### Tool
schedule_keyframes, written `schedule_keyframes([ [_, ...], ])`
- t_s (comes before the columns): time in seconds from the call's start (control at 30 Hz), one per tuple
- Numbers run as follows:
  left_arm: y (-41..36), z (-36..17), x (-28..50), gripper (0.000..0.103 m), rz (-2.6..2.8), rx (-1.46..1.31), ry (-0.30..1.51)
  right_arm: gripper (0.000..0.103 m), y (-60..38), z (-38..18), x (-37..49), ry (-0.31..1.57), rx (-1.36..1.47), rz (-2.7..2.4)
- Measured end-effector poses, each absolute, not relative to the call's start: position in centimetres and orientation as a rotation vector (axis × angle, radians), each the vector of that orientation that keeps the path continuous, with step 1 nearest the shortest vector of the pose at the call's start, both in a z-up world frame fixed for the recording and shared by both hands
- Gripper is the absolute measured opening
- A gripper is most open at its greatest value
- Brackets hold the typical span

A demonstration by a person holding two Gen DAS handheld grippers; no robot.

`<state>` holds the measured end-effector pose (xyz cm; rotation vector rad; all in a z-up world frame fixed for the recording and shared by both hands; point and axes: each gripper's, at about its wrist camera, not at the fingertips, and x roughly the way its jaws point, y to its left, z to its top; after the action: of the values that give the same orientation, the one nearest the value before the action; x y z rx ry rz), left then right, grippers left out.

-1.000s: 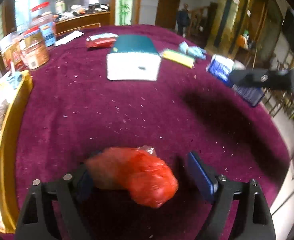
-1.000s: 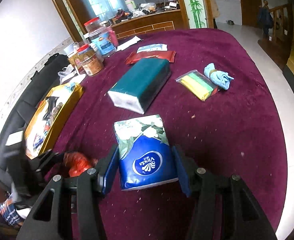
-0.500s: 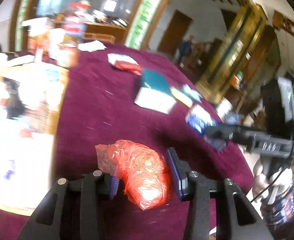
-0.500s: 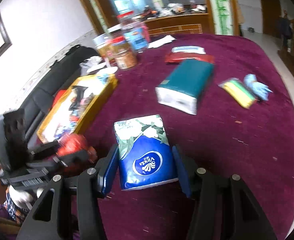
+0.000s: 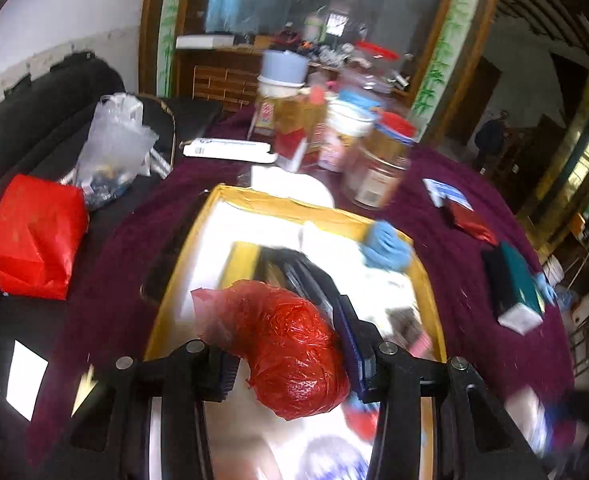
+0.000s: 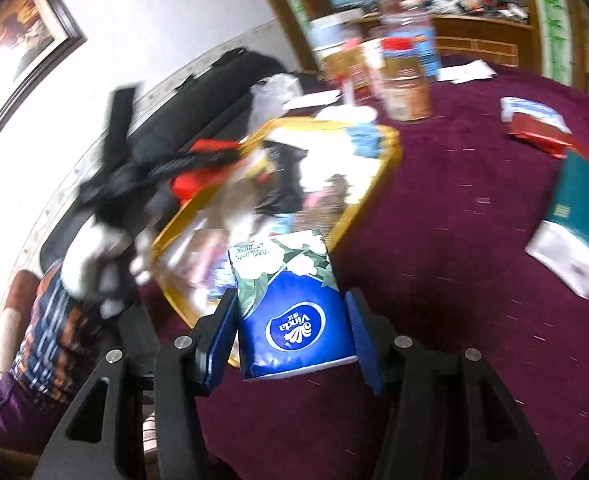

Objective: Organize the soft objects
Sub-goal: 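Carry the red bag and Vinda pack into the tray and open both grippers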

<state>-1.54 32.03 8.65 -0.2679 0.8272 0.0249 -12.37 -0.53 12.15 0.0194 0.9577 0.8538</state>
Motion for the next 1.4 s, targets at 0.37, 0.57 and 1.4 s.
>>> schedule_keyframes([
  [0.37, 35.2, 5.2, 5.5, 0.057, 0.069, -0.313, 0.902, 0.053, 9.3, 9.9, -13.5, 1.041, -0.081, 0.968],
  [0.57, 35.4, 5.9, 4.6, 0.069, 0.016, -0.359, 0.903, 0.053, 10.9, 9.4, -13.2, 1.073, -0.112, 0.973],
  [1.4, 27.4, 13.6, -10.6, 0.102, 0.344, -0.019, 0.542, 0.070, 8.1, 10.0, -14.9, 0.905, -0.280, 0.796],
])
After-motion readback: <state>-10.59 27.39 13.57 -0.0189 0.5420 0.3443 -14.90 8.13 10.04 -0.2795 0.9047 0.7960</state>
